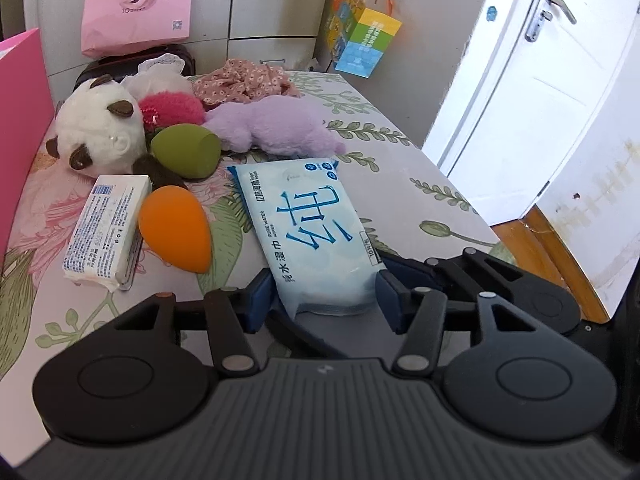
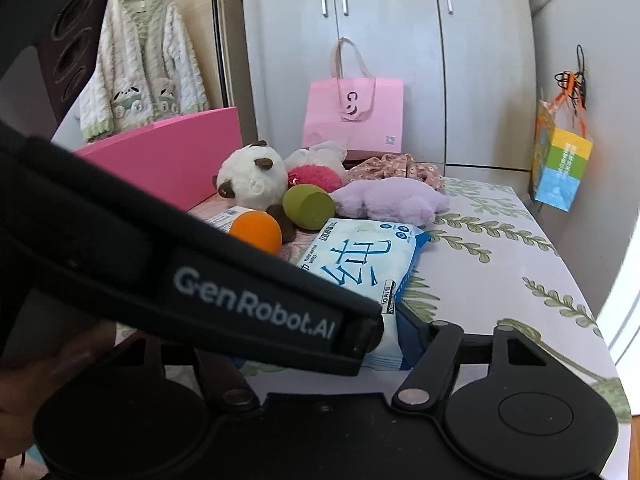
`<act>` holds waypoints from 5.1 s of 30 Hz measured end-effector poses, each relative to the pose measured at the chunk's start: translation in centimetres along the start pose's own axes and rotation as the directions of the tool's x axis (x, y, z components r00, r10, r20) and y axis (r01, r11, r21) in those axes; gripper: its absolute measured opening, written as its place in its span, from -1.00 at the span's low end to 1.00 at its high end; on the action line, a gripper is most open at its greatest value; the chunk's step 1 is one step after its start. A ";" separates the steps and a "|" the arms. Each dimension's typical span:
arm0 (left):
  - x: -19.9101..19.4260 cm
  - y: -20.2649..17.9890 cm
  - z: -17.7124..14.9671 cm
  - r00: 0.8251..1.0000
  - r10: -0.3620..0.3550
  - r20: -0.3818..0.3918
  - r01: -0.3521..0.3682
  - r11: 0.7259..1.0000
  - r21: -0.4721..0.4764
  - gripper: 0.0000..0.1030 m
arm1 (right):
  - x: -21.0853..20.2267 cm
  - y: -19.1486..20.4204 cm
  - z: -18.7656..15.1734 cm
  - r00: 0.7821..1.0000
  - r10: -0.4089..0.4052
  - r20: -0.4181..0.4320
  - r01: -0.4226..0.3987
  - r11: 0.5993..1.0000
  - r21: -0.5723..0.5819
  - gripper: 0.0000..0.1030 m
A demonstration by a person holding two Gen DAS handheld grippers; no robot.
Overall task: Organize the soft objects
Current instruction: 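Lift the wet-wipes pack with the left tool and carry it over the pink box, then open the left tool to drop the wipes into the pink box, then grasp the white soap bar with the left tool while the right tool grasps the orange sponge, then carry the soap bar in the left tool while the right tool carries the orange sponge to the box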
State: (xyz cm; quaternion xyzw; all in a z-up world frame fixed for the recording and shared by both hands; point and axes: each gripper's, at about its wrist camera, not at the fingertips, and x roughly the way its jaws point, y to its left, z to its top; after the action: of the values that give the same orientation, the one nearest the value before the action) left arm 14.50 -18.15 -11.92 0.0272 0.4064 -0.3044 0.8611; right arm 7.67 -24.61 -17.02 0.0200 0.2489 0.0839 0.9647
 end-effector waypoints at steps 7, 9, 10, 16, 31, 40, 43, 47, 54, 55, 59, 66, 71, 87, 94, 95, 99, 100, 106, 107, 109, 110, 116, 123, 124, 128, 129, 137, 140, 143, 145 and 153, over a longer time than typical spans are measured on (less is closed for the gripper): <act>-2.2 -0.6 -0.5 0.999 -0.034 0.015 0.033 0.997 0.064 0.02 | -1.9 0.5 0.0 1.000 -0.015 0.014 0.015 0.999 0.032 0.26; -3.1 -0.7 -0.5 0.999 -0.041 0.021 0.040 0.996 0.078 0.02 | -2.5 1.0 0.2 0.999 -0.025 0.024 0.025 1.000 0.019 0.26; -3.5 -0.7 -0.5 0.999 -0.046 0.024 0.044 0.996 0.083 0.02 | -2.9 1.3 0.3 0.999 -0.030 0.030 0.029 1.000 0.011 0.26; -6.8 -0.3 -1.1 0.999 -0.041 0.035 0.038 0.995 0.095 0.02 | -4.8 3.5 1.3 0.999 -0.031 0.036 0.031 0.999 -0.022 0.26; -16.7 4.0 -4.6 0.996 0.053 0.075 -0.054 0.999 0.000 0.01 | -8.3 13.0 3.3 0.997 0.074 0.032 -0.068 0.983 -0.173 0.26; -21.8 9.2 -3.7 0.983 0.159 0.094 -0.151 0.985 -0.083 0.01 | -6.8 18.1 6.7 0.975 0.222 0.007 -0.213 0.946 -0.245 0.26; -22.5 11.2 -2.0 0.976 0.189 0.109 -0.179 0.979 -0.092 0.00 | -5.4 18.8 8.8 0.967 0.254 0.018 -0.242 0.936 -0.257 0.26; -22.2 13.7 0.8 0.970 0.209 0.121 -0.198 0.975 -0.099 0.00 | -2.6 18.9 11.5 0.960 0.279 0.037 -0.261 0.931 -0.256 0.26; -19.2 18.0 6.0 0.966 0.223 0.132 -0.212 0.973 -0.095 0.00 | 3.1 18.8 15.3 0.958 0.279 0.058 -0.258 0.936 -0.240 0.27; -18.7 18.5 6.7 0.967 0.222 0.128 -0.211 0.973 -0.097 0.00 | 4.0 18.6 15.8 0.959 0.279 0.056 -0.260 0.938 -0.228 0.27; -15.9 20.4 8.8 0.963 0.245 0.110 -0.234 0.967 -0.104 -0.01 | 7.6 18.1 16.9 0.961 0.272 0.046 -0.259 0.947 -0.188 0.27; -11.5 25.1 11.4 0.976 0.211 0.049 -0.197 0.960 -0.197 -0.01 | 13.7 17.0 19.0 0.963 0.263 -0.055 -0.269 0.951 -0.153 0.27; -9.7 27.7 12.0 0.981 0.195 0.019 -0.182 0.942 -0.283 -0.02 | 17.1 16.9 20.1 0.950 0.266 -0.161 -0.289 0.947 -0.138 0.28; -11.0 28.3 10.8 0.951 0.309 -0.001 -0.292 0.898 -0.330 0.29 | 18.1 18.5 21.2 0.947 0.191 -0.259 -0.271 0.907 -0.323 0.47; -15.5 25.3 10.2 0.942 0.329 0.070 -0.304 0.921 -0.242 0.35 | 13.5 16.9 21.7 0.954 0.181 -0.238 -0.257 0.903 -0.346 0.48; -16.0 24.7 10.1 0.941 0.330 0.078 -0.305 0.924 -0.228 0.36 | 12.8 16.6 21.8 0.957 0.169 -0.238 -0.245 0.909 -0.338 0.48; -18.0 22.3 9.5 0.936 0.335 0.106 -0.315 0.935 -0.164 0.39 | 10.5 15.7 21.9 0.955 0.170 -0.243 -0.245 0.912 -0.329 0.49; -18.5 21.8 9.3 0.935 0.335 0.113 -0.318 0.936 -0.149 0.40 | 9.8 15.5 21.9 0.955 0.169 -0.244 -0.245 0.913 -0.327 0.48; -20.4 18.3 8.2 0.942 0.305 0.142 -0.298 0.952 -0.065 0.42 | 6.3 13.2 21.6 0.956 0.174 -0.238 -0.243 0.922 -0.302 0.49; -20.5 17.8 8.0 0.948 0.283 0.142 -0.279 0.959 -0.050 0.42 | 5.7 12.6 21.6 0.955 0.178 -0.237 -0.245 0.923 -0.295 0.49; -20.9 17.0 7.7 0.968 0.215 0.129 -0.213 0.977 -0.030 0.42 | 4.5 11.2 21.4 0.950 0.190 -0.246 -0.258 0.924 -0.282 0.49; -21.0 16.6 7.6 0.975 0.188 0.122 -0.186 0.982 -0.023 0.42 | 4.0 10.6 21.3 0.946 0.196 -0.257 -0.266 0.923 -0.278 0.49; -20.4 13.1 6.8 0.987 0.130 0.099 -0.137 0.988 0.065 0.42 | 0.8 5.6 20.5 0.944 0.205 -0.260 -0.264 0.939 -0.219 0.49; -16.8 9.8 5.7 0.995 0.089 0.048 -0.095 0.985 0.145 0.41 | -1.0 0.6 16.8 0.961 0.206 -0.184 -0.240 0.953 -0.184 0.49; -16.0 9.5 5.6 0.995 0.086 0.039 -0.091 0.984 0.150 0.41 | -0.9 0.2 16.0 0.963 0.208 -0.171 -0.240 0.951 -0.194 0.49; -13.2 8.1 5.6 0.995 0.099 0.021 -0.101 0.977 0.188 0.36 | -0.5 -0.4 12.6 0.967 0.207 -0.149 -0.239 0.941 -0.241 0.49; -12.5 7.7 5.5 0.994 0.104 0.024 -0.107 0.974 0.201 0.35 | -0.1 -0.4 11.7 0.967 0.205 -0.153 -0.238 0.939 -0.247 0.49; -6.8 8.2 6.5 0.987 0.158 0.001 -0.158 0.982 0.107 0.08 | 3.1 0.7 7.4 0.968 0.203 -0.147 -0.237 0.933 -0.272 0.43; -4.6 9.0 6.8 0.987 0.160 -0.028 -0.158 0.986 0.063 -0.01 | 4.7 1.3 6.6 0.965 0.216 -0.151 -0.247 0.938 -0.241 0.24; -2.9 9.6 6.8 0.981 0.188 -0.038 -0.187 0.982 0.028 -0.03 | 6.7 1.6 6.2 0.967 0.199 -0.158 -0.230 0.950 -0.211 0.05; -2.0 10.0 6.7 0.978 0.205 -0.043 -0.205 0.979 0.006 -0.03 | 7.6 1.6 5.8 0.968 0.194 -0.161 -0.223 0.956 -0.191 -0.15; -0.1 10.4 5.5 0.980 0.191 -0.048 -0.192 0.981 -0.012 -0.03 | 6.6 0.1 5.4 0.978 0.159 -0.134 -0.177 0.975 -0.134 -0.19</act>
State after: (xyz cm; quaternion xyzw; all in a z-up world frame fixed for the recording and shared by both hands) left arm 23.94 -11.25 -10.28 0.0660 0.4245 -0.2160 0.8768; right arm 15.96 -23.35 -15.47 -0.0342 0.2981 0.1844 0.9359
